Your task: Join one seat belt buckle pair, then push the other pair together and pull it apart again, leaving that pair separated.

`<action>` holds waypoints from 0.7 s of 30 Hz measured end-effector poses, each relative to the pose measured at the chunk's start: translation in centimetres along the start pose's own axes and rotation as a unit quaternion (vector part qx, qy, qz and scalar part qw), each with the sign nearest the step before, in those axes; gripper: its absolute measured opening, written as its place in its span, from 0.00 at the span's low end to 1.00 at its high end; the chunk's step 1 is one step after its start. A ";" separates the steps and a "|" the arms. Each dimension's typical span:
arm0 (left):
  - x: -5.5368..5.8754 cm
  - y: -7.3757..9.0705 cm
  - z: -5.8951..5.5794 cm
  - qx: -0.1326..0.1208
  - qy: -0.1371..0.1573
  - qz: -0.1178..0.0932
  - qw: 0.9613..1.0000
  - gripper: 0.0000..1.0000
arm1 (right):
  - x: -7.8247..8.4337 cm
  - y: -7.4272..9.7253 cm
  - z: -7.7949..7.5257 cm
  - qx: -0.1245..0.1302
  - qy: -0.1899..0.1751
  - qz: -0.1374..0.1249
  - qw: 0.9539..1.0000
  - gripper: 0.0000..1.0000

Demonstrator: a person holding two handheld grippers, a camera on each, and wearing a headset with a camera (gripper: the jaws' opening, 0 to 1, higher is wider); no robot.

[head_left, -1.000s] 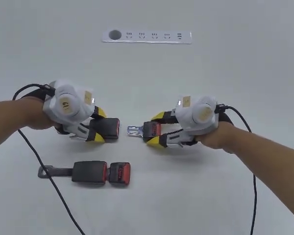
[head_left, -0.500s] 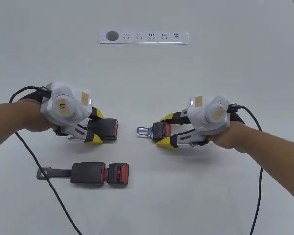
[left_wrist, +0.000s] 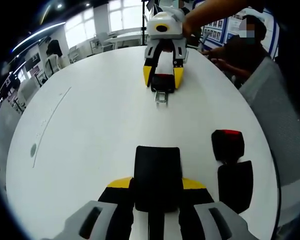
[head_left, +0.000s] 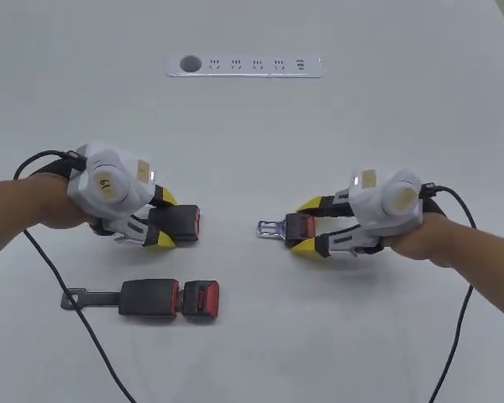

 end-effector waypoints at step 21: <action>-0.1 0.0 0.0 -0.001 0.016 0.008 1.000 0.36 | 2.3 2.7 -1.0 0.011 -0.018 0.019 1.000 0.38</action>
Point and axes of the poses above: the centre of the closed fingertips' face, and the gripper's own axes: y roughly backward along the fingers, z roughly to its left, x roughly out of its underside, the point moved 4 cm from there along y, roughly backward along the fingers, and after that the axes turned 5 degrees about -x, right-handed, at the moved point
